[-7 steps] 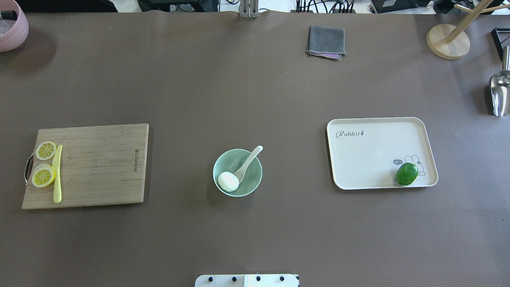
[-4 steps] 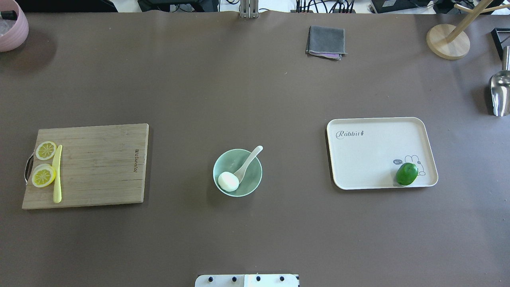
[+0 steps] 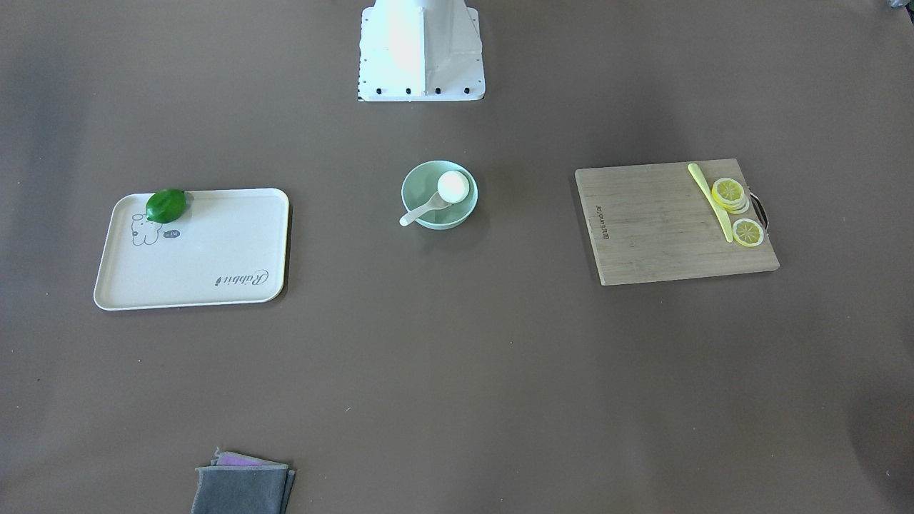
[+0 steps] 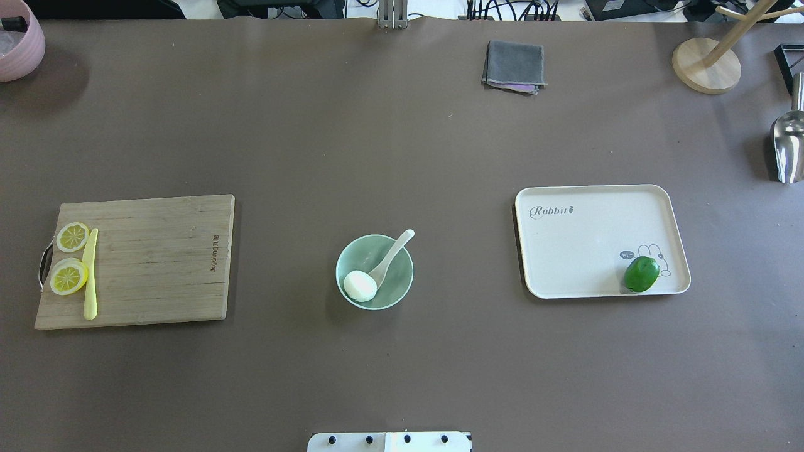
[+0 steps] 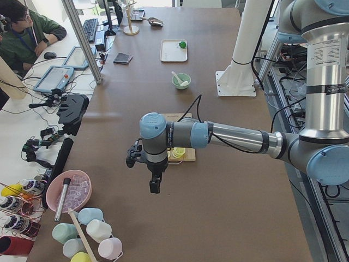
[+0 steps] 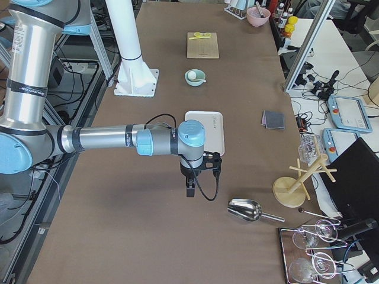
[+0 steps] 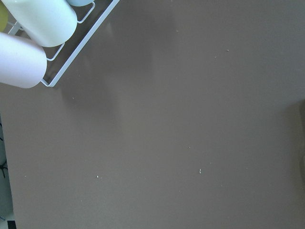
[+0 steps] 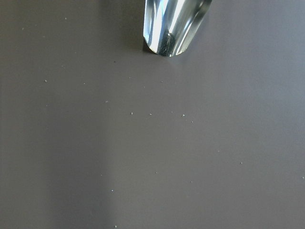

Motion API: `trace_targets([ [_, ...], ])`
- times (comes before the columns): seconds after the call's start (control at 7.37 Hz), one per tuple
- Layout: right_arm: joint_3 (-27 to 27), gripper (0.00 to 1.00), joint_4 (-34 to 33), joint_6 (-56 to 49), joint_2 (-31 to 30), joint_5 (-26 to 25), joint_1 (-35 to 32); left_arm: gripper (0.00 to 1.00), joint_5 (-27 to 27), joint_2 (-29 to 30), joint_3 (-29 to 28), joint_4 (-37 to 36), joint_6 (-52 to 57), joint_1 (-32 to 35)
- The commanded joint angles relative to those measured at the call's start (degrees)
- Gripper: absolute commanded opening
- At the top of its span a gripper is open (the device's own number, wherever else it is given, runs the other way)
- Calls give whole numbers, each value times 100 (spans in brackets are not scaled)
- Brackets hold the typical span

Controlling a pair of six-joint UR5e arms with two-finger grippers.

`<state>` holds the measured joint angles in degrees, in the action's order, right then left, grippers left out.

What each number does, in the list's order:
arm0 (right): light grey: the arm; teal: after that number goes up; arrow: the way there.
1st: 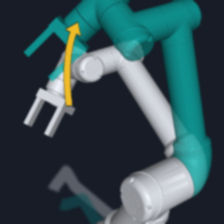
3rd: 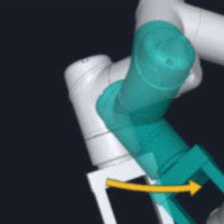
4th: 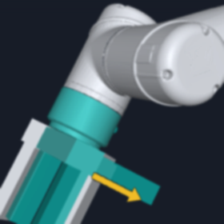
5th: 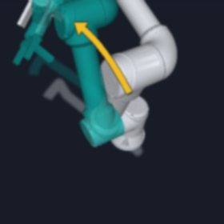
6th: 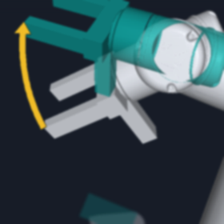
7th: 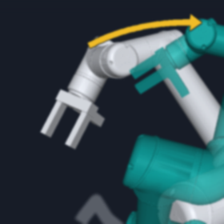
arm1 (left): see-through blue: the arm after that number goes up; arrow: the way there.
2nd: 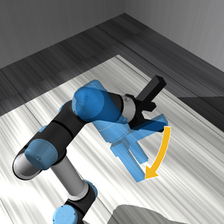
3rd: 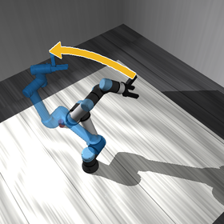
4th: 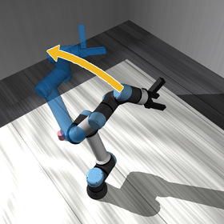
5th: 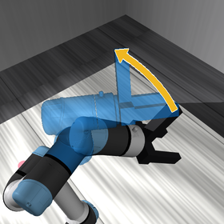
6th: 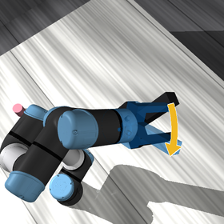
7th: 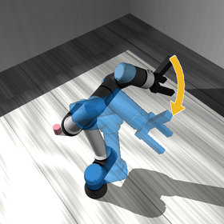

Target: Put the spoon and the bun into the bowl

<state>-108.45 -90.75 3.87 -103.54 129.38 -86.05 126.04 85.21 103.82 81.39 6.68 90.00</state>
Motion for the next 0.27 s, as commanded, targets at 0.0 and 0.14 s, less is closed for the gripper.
trace_targets([
  [0.0, 43, 100, 144, 8, -8, 0, 0, 98, 0, 4, 33, 0, 0, 0],
  [0.14, 78, 100, 180, 8, -9, 9, 0, 98, 0, -4, 51, 0, 9, 0],
])
